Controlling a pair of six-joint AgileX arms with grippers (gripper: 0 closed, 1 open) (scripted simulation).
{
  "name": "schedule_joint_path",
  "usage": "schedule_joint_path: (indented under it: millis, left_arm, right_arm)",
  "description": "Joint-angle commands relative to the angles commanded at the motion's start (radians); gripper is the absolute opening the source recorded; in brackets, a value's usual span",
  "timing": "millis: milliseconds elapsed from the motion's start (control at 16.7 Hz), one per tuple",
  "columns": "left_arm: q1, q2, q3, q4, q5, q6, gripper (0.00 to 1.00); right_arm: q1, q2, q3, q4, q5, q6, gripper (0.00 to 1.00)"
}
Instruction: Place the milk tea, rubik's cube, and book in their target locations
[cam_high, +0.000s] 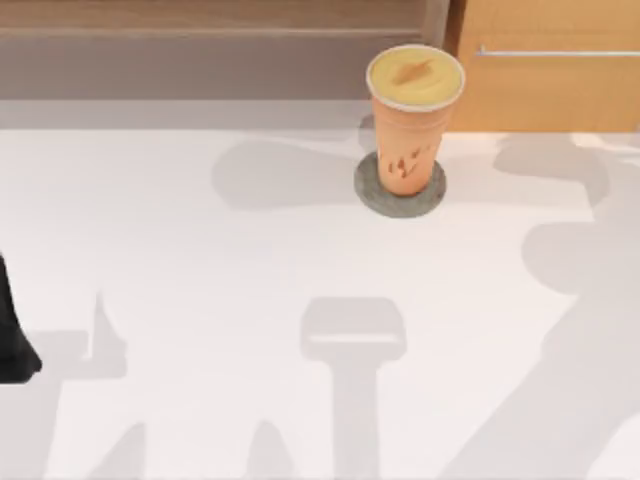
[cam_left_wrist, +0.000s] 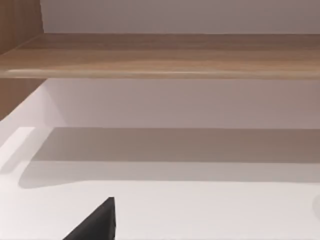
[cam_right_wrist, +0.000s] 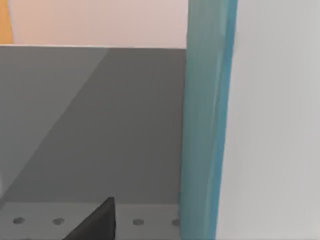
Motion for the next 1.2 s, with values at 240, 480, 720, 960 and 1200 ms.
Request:
schedule_joint_path:
  millis: [240,480,720,960,1200]
  left_arm:
    - [0.000,0.000,0.000,0.000,0.000,0.000,1.00]
    - [0.000,0.000,0.000,0.000,0.000,0.000,1.00]
    - [0.000,0.000,0.000,0.000,0.000,0.000,1.00]
    - [0.000,0.000,0.000,0.000,0.000,0.000,1.00]
    - [0.000,0.000,0.000,0.000,0.000,0.000,1.00]
  right_arm:
    - [0.015,0.064,0.098,-0.034,0.016,-0.001,1.00]
    - [0.018,0.078,0.118,-0.041,0.019,-0.001,1.00]
    - [0.018,0.078,0.118,-0.041,0.019,-0.001,0.77]
    - [0.018,0.078,0.118,-0.041,0.019,-0.001,0.47]
    - [0.018,0.078,0.118,-0.041,0.019,-0.001,0.17]
